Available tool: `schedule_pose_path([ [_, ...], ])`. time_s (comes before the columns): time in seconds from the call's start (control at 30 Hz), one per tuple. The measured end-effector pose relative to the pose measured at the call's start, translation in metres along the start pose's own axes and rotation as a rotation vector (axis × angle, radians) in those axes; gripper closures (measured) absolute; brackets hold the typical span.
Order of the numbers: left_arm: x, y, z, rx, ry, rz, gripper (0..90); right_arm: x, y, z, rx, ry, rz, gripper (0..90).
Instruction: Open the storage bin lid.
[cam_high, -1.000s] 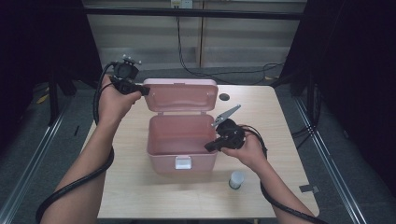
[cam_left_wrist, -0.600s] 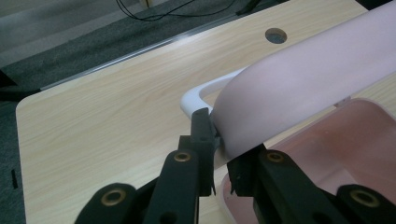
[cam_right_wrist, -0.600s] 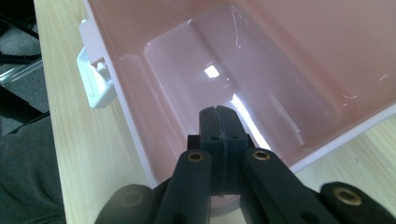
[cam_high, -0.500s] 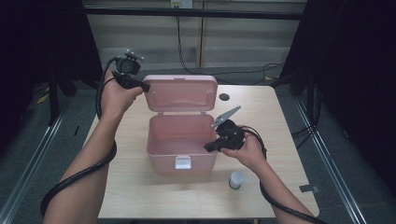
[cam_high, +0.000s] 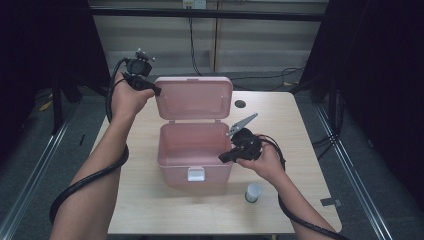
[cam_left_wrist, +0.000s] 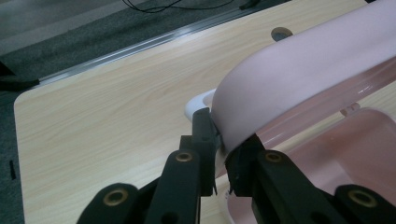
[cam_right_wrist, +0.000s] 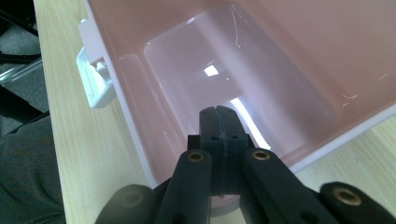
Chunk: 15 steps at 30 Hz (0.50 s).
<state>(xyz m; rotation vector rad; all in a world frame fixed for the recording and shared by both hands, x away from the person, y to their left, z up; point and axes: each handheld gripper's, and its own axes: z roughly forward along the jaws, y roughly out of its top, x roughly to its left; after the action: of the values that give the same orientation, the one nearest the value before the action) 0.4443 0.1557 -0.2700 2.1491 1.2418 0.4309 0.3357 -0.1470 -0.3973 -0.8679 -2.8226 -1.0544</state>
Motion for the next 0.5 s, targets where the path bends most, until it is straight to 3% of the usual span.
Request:
schedule_pose_path([
  [0.5,0.0050,0.0073,0.0091,0.014,0.003,-0.050,84.3,-0.0002,0.0001,0.0000,0.000,0.000,0.001,90.0],
])
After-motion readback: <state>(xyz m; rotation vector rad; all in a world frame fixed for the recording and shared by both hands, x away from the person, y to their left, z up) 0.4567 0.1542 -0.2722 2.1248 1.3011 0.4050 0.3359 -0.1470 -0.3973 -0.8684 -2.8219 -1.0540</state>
